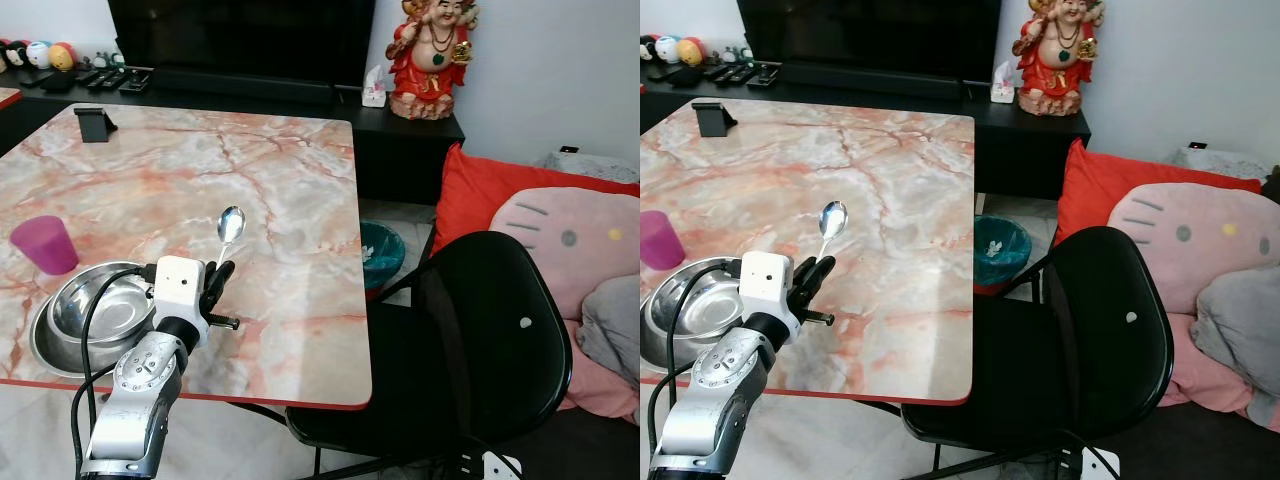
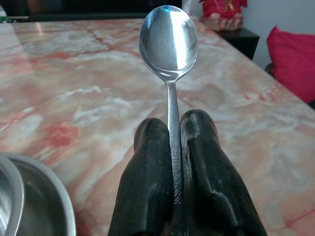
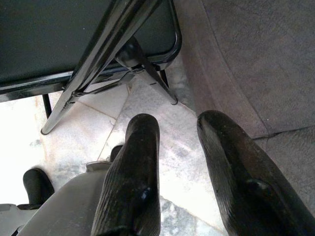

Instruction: Setting the table

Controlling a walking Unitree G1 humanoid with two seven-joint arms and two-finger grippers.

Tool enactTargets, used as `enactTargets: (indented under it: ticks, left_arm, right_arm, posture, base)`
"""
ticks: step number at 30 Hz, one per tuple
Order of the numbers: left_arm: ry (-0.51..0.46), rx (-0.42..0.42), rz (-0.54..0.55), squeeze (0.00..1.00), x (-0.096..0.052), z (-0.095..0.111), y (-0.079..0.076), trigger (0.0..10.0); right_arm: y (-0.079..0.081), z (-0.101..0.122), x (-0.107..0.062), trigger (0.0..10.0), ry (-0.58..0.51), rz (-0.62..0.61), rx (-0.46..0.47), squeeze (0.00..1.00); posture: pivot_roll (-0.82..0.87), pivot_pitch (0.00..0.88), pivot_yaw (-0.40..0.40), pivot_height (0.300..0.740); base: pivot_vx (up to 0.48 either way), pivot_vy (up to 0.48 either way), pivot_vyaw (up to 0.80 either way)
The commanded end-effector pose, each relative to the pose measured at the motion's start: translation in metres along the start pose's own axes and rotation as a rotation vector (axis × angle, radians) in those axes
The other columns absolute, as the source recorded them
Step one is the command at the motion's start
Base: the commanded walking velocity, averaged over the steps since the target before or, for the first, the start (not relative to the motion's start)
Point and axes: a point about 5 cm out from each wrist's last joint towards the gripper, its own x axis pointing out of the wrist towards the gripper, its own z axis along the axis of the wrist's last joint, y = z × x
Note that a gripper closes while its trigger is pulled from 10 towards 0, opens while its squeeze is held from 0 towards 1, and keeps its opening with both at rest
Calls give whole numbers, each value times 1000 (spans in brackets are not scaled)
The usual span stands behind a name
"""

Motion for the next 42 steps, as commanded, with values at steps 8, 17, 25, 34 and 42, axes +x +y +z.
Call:
enactTargets:
  ticks: [8,17,25,34,42]
  left_arm:
    - [166,63,16,0,-5,-21,1,10000]
    - [205,83,9,0,-7,-27,-1,10000]
    - [241,111,36,0,-9,-31,2,10000]
    - [271,8,66,0,-5,-37,0,10000]
    - [290,-14,80,0,-4,-39,1,10000]
  right_arm:
    - [-4,0,0,10000,-5,-41,52,0]
    - [-4,0,0,10000,-7,-46,66,0]
    - [-4,0,0,10000,-7,-46,65,0]
    - [-4,1,0,10000,-9,-44,65,0]
    - [-4,1,0,10000,-10,-45,66,0]
  posture:
    - [92,0,-64,740]
    - [88,0,-64,740]
    - [91,0,-65,740]
    - [90,0,-67,740]
    - [88,0,-65,740]
  base:
    - [0,0,0]
    - [0,0,0]
    - [0,0,0]
    - [0,0,0]
    - [0,0,0]
